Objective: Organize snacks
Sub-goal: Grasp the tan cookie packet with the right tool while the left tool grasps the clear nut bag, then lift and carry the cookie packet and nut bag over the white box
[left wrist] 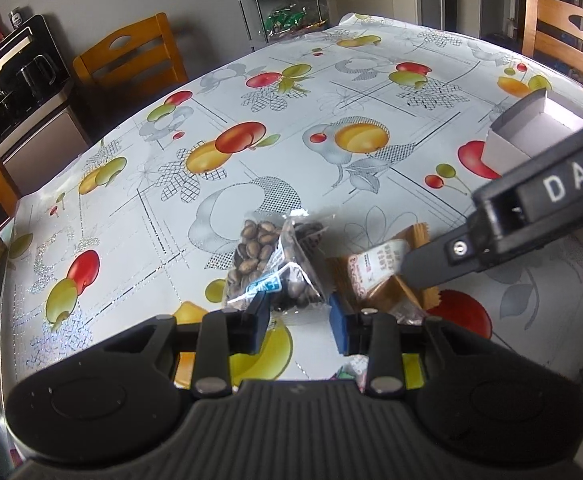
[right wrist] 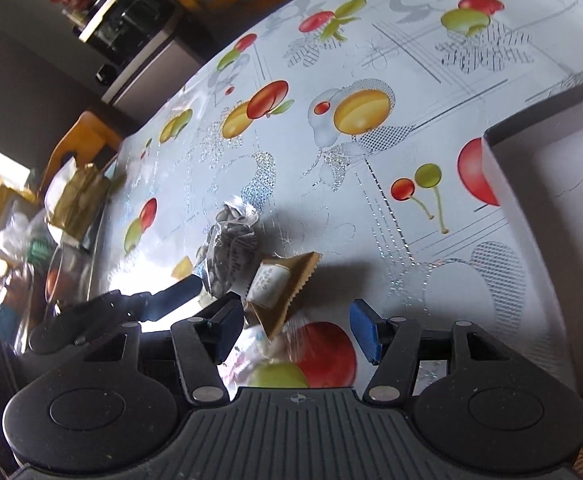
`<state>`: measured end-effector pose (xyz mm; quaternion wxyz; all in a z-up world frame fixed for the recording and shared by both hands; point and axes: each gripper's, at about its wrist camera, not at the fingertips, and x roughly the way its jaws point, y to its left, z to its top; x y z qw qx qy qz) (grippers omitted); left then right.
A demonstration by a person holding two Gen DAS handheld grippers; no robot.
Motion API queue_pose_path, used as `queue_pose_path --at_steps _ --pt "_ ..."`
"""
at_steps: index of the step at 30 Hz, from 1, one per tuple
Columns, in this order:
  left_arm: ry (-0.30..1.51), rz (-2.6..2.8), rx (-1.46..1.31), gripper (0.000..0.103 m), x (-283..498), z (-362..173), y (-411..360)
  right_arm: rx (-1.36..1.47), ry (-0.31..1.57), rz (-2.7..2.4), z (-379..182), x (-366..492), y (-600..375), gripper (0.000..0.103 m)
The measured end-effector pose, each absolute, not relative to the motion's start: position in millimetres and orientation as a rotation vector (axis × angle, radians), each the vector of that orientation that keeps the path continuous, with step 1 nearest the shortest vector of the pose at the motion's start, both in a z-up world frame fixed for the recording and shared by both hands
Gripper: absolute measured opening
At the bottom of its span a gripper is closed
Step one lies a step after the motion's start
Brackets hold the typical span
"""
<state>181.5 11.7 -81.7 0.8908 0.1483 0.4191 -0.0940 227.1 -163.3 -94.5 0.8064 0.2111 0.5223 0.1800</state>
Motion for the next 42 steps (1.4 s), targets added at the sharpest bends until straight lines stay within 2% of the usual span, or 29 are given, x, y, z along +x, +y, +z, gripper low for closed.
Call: queue_pose_path --at_steps 9,12,14,24,26,42 --pt "0.861 -0.2 0.293 0.031 185 -88 16 0.486 1.13 0.381 -106 238 -153 0.06" --pt "0.855 -0.205 0.288 0.031 185 -88 17 0.492 1.132 0.391 -107 242 -148 0.05" --pt "0.849 -0.207 0.279 0.03 184 -88 19 0.493 1.141 0.397 -109 242 -146 0.036" --pt "0.796 -0.196 0.284 0.018 179 -79 19 0.487 1.129 0.376 -109 243 -148 0.033" --pt "0.787 -0.191 0.282 0.012 179 -77 20 0.488 1.123 0.373 -107 243 -150 0.033" --pt "0.727 -0.195 0.188 0.002 159 -49 19 0.491 1.076 0.359 -86 228 -176 0.033"
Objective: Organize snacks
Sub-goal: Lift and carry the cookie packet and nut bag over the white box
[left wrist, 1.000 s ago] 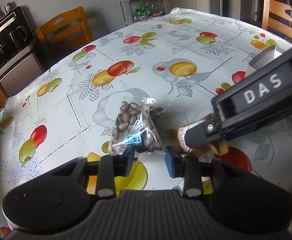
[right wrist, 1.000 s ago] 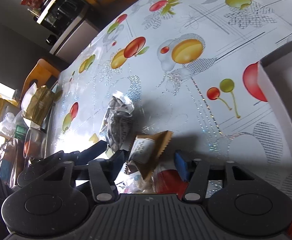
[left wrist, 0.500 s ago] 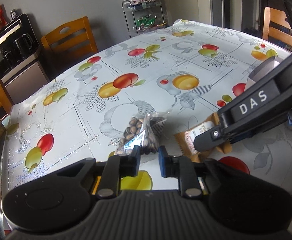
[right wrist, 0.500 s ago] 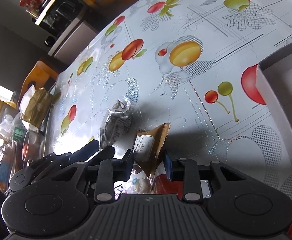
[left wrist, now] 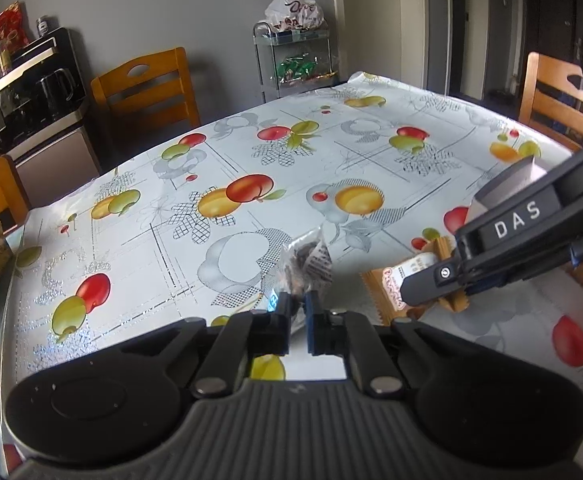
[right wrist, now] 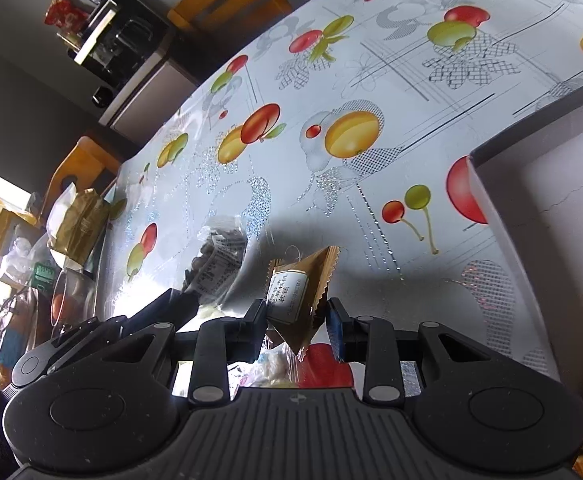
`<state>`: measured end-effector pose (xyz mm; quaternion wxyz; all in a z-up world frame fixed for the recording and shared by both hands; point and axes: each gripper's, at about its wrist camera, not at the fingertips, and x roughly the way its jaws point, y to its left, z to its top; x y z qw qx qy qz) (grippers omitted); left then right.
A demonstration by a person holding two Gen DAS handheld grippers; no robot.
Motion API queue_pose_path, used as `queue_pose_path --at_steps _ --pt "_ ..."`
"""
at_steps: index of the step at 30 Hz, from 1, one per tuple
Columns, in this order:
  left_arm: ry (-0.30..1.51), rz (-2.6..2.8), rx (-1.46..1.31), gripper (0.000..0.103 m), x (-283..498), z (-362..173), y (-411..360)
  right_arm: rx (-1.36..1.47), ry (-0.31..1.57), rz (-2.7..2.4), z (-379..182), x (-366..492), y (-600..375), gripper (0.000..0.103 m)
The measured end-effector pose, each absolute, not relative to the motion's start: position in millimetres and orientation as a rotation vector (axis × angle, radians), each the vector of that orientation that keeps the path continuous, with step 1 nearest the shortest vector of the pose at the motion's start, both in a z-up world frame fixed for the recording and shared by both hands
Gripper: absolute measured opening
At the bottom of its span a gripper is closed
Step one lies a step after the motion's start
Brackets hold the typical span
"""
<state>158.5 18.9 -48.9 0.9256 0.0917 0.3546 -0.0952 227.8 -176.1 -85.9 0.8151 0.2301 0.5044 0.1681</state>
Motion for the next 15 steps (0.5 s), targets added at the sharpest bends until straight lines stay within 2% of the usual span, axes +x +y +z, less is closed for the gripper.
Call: queue_pose_path --at_steps 15 --pt "0.689 -0.202 0.14 0.001 135 -23 0 0.497 1.028 0.346 -68 206 -206 0.033"
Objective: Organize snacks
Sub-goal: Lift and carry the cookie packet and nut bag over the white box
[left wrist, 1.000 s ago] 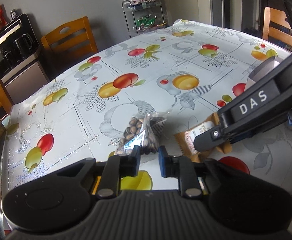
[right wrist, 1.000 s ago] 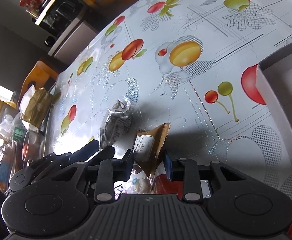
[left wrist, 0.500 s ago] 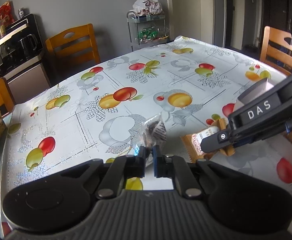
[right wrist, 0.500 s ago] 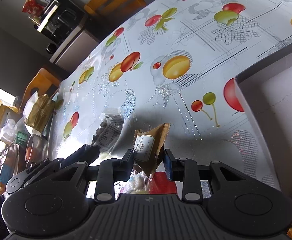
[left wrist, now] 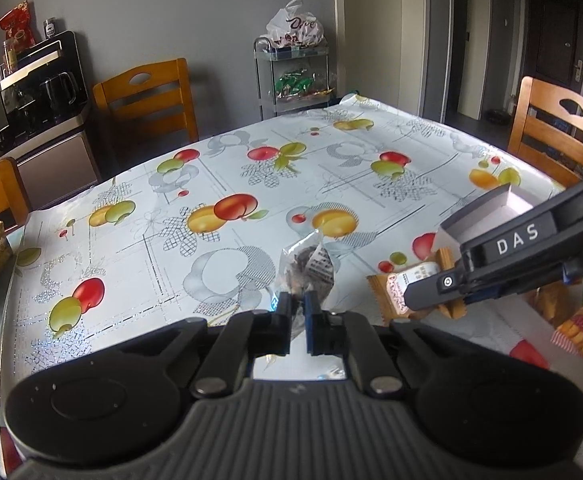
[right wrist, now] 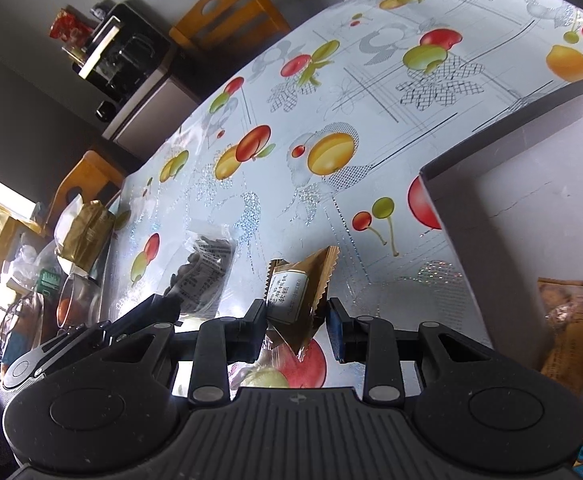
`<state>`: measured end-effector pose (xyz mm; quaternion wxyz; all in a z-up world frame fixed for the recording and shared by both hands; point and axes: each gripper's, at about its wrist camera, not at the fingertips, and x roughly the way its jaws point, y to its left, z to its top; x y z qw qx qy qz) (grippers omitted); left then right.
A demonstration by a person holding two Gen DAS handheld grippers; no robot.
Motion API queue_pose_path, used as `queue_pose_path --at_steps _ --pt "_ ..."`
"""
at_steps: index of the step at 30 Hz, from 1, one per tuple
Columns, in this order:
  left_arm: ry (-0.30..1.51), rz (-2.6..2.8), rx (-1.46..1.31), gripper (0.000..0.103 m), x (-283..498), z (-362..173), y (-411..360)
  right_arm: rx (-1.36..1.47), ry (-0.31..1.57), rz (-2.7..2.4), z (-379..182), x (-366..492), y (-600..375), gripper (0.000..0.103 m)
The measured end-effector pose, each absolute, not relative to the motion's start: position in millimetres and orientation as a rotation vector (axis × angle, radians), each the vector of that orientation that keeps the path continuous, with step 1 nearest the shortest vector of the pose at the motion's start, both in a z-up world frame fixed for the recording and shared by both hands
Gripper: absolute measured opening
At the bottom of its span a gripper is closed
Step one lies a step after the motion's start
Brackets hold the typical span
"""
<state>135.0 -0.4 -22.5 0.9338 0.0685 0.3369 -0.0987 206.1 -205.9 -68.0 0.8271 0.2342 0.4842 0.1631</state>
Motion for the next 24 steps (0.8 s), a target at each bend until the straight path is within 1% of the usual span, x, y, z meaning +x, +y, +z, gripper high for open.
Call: queue_pose_path --at_steps 24 --pt "0.669 -0.255 0.105 0.001 124 6 -44 0.492 0.916 0.313 -31 177 -254 0.033"
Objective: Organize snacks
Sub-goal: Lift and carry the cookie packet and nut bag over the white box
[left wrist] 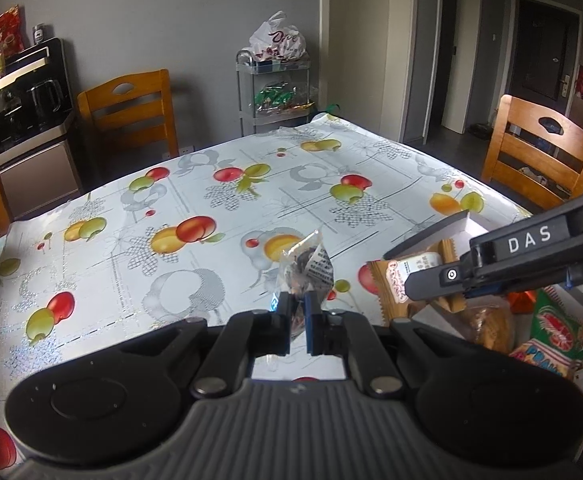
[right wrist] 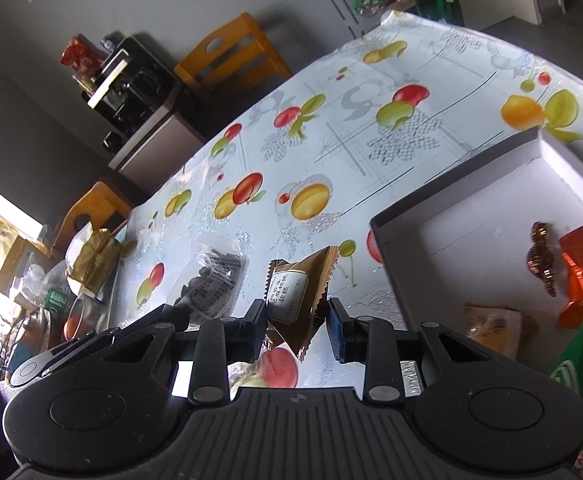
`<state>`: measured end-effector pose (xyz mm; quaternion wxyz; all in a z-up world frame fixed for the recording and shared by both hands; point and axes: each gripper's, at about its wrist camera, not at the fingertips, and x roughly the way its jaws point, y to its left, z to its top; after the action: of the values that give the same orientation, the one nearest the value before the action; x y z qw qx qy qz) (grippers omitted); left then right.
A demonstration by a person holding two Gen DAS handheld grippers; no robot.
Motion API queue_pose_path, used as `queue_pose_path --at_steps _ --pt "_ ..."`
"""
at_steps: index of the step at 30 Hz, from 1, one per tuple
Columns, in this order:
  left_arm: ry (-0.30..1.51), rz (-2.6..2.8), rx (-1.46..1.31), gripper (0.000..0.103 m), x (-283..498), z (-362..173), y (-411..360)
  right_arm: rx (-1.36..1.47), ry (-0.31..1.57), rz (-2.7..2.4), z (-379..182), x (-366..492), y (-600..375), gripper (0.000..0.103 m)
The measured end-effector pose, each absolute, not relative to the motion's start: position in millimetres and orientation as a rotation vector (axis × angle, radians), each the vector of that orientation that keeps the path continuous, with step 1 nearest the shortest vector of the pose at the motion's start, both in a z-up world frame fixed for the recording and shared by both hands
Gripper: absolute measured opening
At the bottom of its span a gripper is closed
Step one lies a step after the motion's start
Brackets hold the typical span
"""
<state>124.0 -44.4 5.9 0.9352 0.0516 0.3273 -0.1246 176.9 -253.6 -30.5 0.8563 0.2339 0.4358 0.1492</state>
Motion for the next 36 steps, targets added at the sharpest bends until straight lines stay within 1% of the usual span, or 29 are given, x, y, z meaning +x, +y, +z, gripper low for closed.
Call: queue_pose_path --at_steps 25,36 --pt "0.649 -0.382 0.125 0.001 126 19 -119 0.519 0.834 0.202 -15 150 -324 0.033" --pt "0.683 -0.433 0.135 0.001 133 12 -150 0.526 0.811 0.146 -19 142 -358 0.033"
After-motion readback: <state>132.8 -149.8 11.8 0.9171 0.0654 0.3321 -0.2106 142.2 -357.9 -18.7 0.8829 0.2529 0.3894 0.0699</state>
